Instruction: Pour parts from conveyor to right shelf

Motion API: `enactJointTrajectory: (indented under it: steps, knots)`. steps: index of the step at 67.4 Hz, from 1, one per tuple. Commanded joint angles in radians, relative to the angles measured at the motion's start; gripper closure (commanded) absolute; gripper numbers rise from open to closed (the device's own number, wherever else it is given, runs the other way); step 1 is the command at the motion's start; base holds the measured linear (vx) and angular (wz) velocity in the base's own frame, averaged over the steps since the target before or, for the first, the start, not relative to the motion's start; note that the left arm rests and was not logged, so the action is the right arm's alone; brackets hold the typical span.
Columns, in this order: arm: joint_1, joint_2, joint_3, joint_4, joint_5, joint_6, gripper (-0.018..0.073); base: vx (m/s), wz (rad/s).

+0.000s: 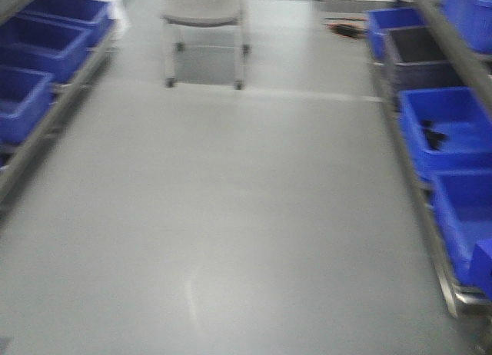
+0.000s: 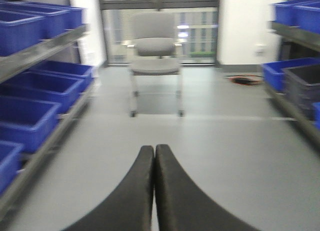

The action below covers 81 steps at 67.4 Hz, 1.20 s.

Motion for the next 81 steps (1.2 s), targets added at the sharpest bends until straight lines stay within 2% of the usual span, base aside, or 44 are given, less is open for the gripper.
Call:
enactJointTrajectory:
  steps: [1,81]
  knots:
    - [0.002,0.012,-0.026,0.014,-0.071,-0.007,0.0565,0.14,0.7]
    - [0.002,0.012,-0.026,0.014,-0.071,-0.007,0.0565,0.19,0.75]
